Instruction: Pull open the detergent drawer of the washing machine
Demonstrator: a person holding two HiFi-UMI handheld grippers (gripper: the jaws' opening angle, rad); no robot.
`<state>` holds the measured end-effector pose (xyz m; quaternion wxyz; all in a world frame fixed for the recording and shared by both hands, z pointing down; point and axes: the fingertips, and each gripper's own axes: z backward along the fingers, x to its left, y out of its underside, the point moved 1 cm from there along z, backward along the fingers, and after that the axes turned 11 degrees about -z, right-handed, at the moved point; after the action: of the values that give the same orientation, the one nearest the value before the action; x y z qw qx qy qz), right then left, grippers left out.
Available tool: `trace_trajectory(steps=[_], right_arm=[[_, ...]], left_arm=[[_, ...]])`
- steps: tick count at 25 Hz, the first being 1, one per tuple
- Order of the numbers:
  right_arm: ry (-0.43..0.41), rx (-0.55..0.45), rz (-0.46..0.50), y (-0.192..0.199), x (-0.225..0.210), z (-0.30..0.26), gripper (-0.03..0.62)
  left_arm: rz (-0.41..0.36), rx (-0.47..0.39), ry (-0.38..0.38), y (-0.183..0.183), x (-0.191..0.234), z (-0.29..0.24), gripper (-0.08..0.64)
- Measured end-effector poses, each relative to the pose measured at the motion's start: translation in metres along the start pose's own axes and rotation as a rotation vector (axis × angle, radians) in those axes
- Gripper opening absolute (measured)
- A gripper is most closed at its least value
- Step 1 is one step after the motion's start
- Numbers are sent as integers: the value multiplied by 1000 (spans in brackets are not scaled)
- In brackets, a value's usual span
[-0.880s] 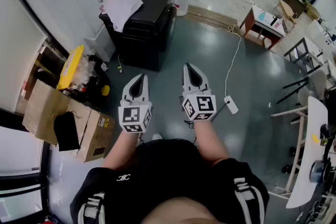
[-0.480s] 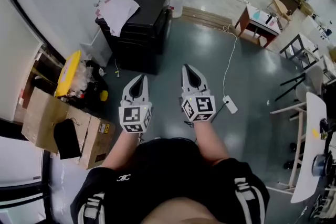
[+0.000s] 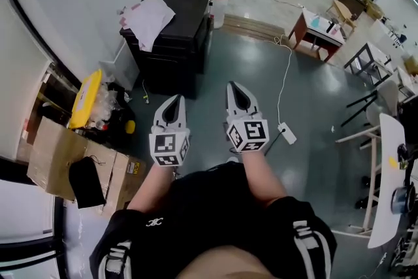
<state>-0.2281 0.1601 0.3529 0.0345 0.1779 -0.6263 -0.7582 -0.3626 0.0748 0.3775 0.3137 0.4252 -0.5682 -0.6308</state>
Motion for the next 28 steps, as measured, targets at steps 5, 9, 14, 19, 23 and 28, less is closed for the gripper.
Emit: trace_trajectory(steps=[5, 9, 14, 19, 23, 28], right_arm=[[-10, -9, 23, -4, 9, -10, 2], [-16, -27, 44, -11, 8, -18, 2], [-23, -52, 55, -20, 1, -28, 2], [-41, -70, 65, -23, -13, -45, 2], [-67, -66, 71, -17, -33, -71, 2], [-88, -64, 151, -9, -77, -121, 2]], left_arm=[[3, -29, -8, -4, 14, 1, 2], [-8, -60, -23, -12, 23, -2, 2], [-17, -86, -39, -15, 28, -14, 2], [-34, -89, -47, -11, 29, -36, 2], [-52, -75, -58, -2, 29, -68, 2], [-60, -43, -100, 13, 39, -125, 2]])
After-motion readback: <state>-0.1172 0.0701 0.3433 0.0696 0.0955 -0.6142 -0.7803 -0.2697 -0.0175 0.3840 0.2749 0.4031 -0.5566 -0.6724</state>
